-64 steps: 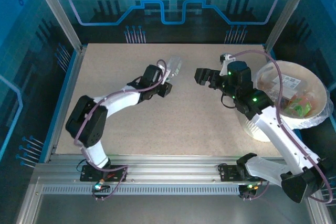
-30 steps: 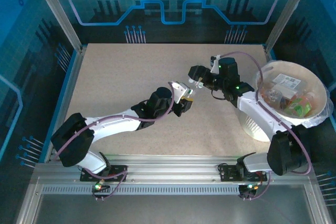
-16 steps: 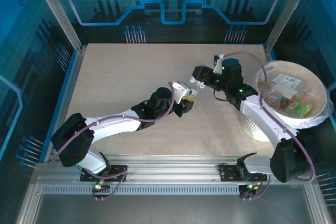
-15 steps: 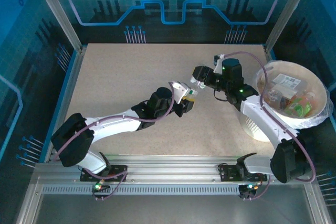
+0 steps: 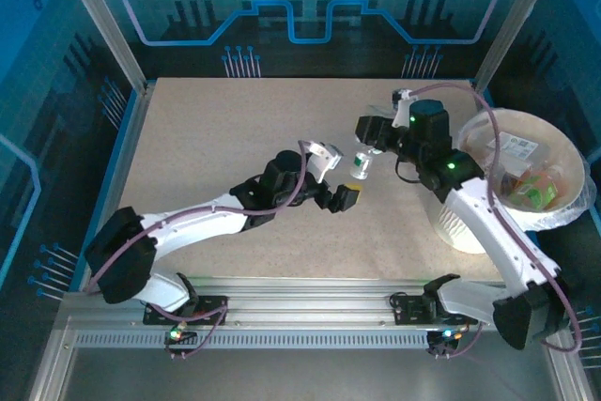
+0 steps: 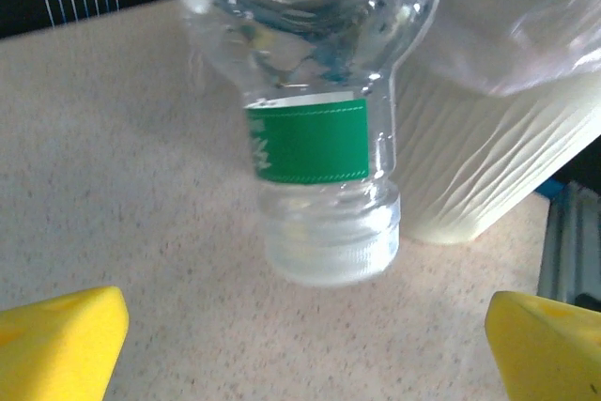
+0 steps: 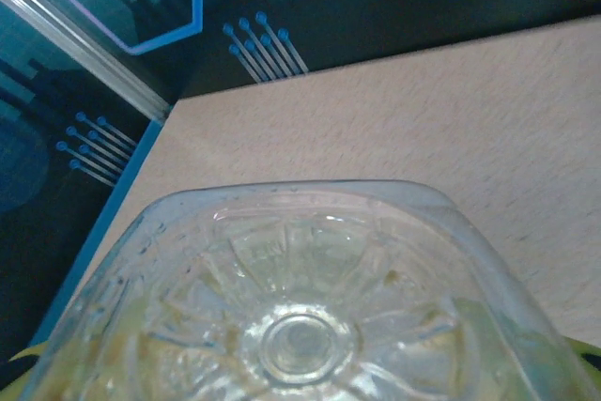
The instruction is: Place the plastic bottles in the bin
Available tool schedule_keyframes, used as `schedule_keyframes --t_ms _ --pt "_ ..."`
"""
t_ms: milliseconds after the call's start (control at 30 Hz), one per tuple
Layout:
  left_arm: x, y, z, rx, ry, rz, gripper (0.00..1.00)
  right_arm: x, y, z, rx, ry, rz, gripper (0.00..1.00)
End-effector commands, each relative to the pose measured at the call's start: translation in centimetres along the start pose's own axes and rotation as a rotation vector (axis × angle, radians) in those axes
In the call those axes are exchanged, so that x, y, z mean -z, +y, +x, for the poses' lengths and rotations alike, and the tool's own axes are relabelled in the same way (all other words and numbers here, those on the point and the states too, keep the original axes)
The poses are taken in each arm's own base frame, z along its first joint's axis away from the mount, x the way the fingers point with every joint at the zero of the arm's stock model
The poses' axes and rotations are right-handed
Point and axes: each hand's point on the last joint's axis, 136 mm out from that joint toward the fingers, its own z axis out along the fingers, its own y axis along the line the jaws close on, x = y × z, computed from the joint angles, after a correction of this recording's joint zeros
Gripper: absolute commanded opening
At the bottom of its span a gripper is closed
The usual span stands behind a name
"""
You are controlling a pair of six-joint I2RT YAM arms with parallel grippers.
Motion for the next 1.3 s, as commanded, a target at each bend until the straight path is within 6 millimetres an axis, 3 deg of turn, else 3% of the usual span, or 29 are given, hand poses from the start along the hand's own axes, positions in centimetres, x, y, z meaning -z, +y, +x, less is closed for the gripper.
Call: schedule_keyframes --t_ms 0,267,500,567,733,867,1067,1133,1267 --pt "2.0 -0.6 -3.6 -0.010 -0.144 0.009 0.99 4.7 -0.7 -2.9 0.151 -0.092 0.124 0.33" --pt "1.9 1.3 -3.7 -0.003 -0.176 -0.093 0.99 14.7 -0.4 -7.8 0.300 -0.304 0.251 0.33" --pt "1.1 1.6 -3.3 0.005 -0.153 -0.103 0.99 23.4 -3.3 -10.6 0.356 -0.486 0.525 0.34" --pt "0.9 1.7 -3.1 0.006 -0.141 -0.104 0.99 26.1 -5.0 -11.1 0.348 -0.515 0.667 0.34" --pt "0.6 1.8 -3.1 0.000 -0.134 -0.106 0.99 30.3 -8.8 -11.1 0.346 -0.505 1.001 0.33" --pt "0.1 1.7 -3.3 -0.008 -0.127 -0.101 0.99 32.2 -11.1 -10.9 0.338 -0.492 1.201 0.33" --pt "-0.3 1.4 -3.4 0.000 -0.120 -0.082 0.99 32.4 -14.7 -10.8 0.256 -0.460 1.322 0.33" --pt "-0.3 1.5 -3.4 0.006 -0.115 -0.081 0.99 31.5 -15.6 -10.4 0.168 -0.438 1.244 0.32" --pt "-0.3 1.6 -3.3 0.010 -0.098 -0.088 0.99 28.7 -17.9 -7.4 -0.066 -0.237 1.125 0.32"
